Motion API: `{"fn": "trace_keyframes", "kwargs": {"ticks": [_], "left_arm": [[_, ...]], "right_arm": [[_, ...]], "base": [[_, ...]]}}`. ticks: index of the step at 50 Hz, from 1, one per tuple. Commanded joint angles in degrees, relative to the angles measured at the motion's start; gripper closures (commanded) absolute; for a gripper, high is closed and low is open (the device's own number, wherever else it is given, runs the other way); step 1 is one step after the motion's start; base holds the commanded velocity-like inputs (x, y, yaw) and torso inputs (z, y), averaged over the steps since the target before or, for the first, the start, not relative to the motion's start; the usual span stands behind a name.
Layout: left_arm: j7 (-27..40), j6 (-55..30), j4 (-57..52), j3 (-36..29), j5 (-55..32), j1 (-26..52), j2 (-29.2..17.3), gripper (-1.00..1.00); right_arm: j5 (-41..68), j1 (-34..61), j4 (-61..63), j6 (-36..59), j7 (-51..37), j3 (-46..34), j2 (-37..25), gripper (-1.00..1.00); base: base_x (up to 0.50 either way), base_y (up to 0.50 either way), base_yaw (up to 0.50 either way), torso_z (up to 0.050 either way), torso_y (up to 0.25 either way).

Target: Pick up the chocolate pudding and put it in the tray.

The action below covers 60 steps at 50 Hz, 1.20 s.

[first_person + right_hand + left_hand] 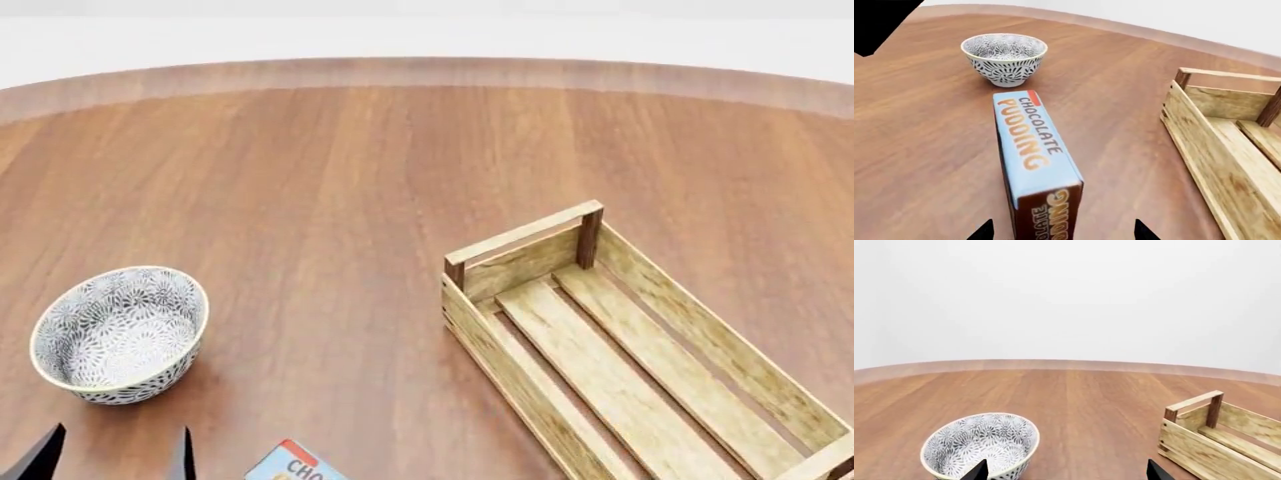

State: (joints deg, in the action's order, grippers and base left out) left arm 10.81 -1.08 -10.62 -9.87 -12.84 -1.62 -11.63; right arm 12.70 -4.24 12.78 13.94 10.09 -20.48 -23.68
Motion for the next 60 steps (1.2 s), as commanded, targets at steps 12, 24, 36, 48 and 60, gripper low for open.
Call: {"fn": "trace_keyframes", "kwargs": {"ticks": [12, 24, 36, 48, 60], "left_arm": [[0.75, 0.46, 0.17, -1.36, -0.52, 0.03, -0.72, -1.0], [1.19, 0.59, -0.2, -1.92, -0.53, -0.16, -1.1, -1.0], [1.64, 0.46, -0.83, -2.44, -0.71, -0.21, -1.44, -1.0], [2.01, 0.45, -1.28, -2.8, -0.98, -0.36, -1.82, -1.0], [2.33, 0.75, -1.06, -3.15, -1.08, -0.25, -2.03, -1.0]], "right_arm": [[-0.69, 3.25, -4.1, 0.39, 0.49, -2.45, 2.18, -1.0], [0.29, 4.84, -6.0, -0.32, 0.79, -2.14, 3.11, -1.0], [0.09, 7.23, -10.73, -1.49, 1.58, -3.33, 4.86, -1.0], [0.03, 7.53, -11.81, -1.75, 1.66, -4.02, 5.16, -1.0], [-0.01, 8.45, -13.86, -2.27, 1.82, -4.54, 5.7, -1.0]], "base": [[0.0, 0.0, 0.0, 0.0, 0.0], [0.0, 0.0, 0.0, 0.0, 0.0], [0.0, 0.0, 0.0, 0.0, 0.0], [0.0, 0.0, 0.0, 0.0, 0.0], [0.0, 0.0, 0.0, 0.0, 0.0]]}}
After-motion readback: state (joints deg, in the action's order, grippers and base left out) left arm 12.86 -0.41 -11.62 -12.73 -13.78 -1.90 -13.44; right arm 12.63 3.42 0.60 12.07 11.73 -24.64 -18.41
